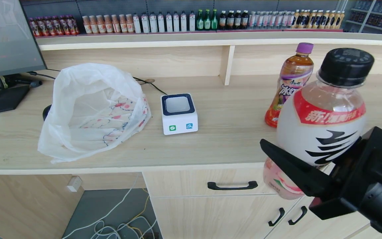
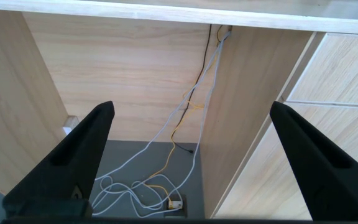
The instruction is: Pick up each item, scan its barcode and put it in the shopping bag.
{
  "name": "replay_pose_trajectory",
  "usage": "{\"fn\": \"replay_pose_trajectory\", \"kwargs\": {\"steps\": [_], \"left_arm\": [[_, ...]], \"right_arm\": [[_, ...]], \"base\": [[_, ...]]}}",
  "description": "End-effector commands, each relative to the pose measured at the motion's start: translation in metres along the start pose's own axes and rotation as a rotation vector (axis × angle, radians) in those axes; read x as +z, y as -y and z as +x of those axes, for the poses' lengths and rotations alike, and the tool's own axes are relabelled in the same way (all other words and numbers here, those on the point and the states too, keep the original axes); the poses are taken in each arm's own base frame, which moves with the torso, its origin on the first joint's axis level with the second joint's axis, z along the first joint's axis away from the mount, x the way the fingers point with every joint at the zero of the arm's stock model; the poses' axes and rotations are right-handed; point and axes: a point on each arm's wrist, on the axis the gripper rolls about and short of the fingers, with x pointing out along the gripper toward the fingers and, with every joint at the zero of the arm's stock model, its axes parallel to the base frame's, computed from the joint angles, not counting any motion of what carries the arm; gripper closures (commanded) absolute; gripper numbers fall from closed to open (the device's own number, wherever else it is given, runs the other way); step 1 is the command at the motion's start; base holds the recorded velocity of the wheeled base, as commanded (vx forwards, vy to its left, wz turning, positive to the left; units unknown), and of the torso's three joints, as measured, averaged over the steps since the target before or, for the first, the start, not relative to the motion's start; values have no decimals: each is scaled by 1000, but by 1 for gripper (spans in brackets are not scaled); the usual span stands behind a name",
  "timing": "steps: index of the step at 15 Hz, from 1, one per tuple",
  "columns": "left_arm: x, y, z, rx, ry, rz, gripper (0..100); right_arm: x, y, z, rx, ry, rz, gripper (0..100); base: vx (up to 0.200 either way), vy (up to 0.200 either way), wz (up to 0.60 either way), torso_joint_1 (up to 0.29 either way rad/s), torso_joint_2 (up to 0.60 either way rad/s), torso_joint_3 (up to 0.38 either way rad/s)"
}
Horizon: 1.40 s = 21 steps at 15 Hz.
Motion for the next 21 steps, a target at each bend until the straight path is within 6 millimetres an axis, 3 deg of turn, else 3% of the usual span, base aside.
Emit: {"fn": "replay_pose_trajectory", "kwargs": {"steps": [1, 3, 6, 9, 13, 15, 19, 21], "left_arm": [[0, 0, 0, 1, 1, 0, 0], [0, 0, 0, 1, 1, 0, 0], [0, 0, 0, 1, 1, 0, 0], [0, 0, 0, 1, 1, 0, 0], [0, 0, 0, 1, 1, 0, 0], [0, 0, 0, 1, 1, 0, 0], [0, 0, 0, 1, 1, 0, 0], [0, 0, 0, 1, 1, 0, 0]], "right_arm": [[-5, -27, 15, 94, -17, -173, 100], [-9, -40, 16, 147, -21, -224, 100], [-9, -41, 14, 159, -2, -430, 100], [-1, -41, 10, 162, 48, -518, 100], [2, -45, 4, 189, 110, -572, 100], [2, -53, -8, 239, 137, -595, 100], [7, -60, -1, 236, 174, -725, 100], [-1, -68, 1, 270, 164, -736, 100]], "base": [[0, 0, 0, 0, 0, 0], [0, 0, 0, 0, 0, 0], [0, 0, 0, 0, 0, 0], [0, 0, 0, 0, 0, 0], [0, 0, 0, 0, 0, 0], [0, 0, 0, 0, 0, 0], [0, 0, 0, 0, 0, 0], [0, 0, 0, 0, 0, 0]]}}
